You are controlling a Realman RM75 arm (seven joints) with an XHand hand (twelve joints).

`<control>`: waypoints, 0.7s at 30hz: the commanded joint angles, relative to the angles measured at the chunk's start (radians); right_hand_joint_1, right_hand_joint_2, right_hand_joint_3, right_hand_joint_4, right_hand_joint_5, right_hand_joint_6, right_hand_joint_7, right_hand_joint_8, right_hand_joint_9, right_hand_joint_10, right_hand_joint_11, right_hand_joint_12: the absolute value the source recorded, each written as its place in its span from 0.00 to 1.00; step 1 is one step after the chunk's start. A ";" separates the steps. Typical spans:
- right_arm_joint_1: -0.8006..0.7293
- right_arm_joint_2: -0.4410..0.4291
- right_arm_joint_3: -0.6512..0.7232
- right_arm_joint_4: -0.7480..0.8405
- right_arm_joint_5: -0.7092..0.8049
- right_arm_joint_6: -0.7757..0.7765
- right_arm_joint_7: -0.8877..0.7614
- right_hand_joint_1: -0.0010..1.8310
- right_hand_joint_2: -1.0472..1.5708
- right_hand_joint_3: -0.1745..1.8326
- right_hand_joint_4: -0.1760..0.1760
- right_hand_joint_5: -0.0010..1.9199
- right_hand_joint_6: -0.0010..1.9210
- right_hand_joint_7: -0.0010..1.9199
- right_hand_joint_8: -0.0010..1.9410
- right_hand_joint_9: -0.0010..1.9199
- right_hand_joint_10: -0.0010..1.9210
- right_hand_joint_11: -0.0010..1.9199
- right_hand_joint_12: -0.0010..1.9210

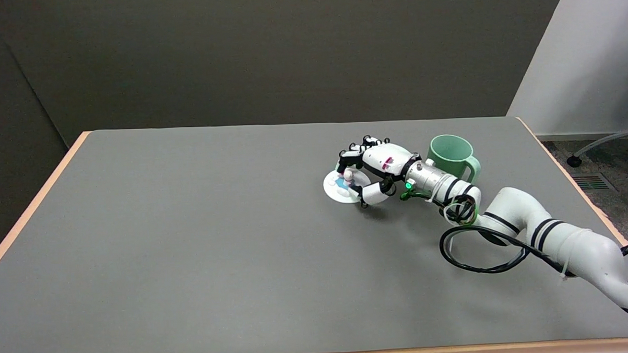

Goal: Pick up the white cup lid.

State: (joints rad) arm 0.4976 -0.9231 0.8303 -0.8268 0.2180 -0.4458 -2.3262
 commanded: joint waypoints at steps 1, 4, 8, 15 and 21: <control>-0.008 -0.010 0.010 0.016 -0.001 0.000 0.000 0.44 0.72 0.47 0.75 0.20 0.39 0.14 0.49 0.19 0.54 0.00 0.68; -0.010 -0.010 0.019 0.016 -0.005 -0.001 0.000 0.46 0.73 0.41 0.76 0.20 0.40 0.14 0.51 0.19 0.56 0.00 0.68; -0.010 -0.009 0.021 0.014 -0.007 -0.007 -0.001 0.46 0.73 0.40 0.76 0.20 0.40 0.14 0.52 0.18 0.57 0.00 0.68; -0.012 -0.007 0.041 0.005 -0.007 -0.021 0.000 0.46 0.86 0.19 0.98 0.33 0.78 0.26 0.36 0.25 0.46 0.00 0.66; -0.008 -0.002 0.041 0.005 -0.008 -0.024 0.000 0.41 0.70 0.50 0.75 0.35 0.18 0.41 0.11 0.28 0.39 0.00 0.65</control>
State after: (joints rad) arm 0.4888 -0.9299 0.8550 -0.8174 0.2138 -0.4530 -2.3262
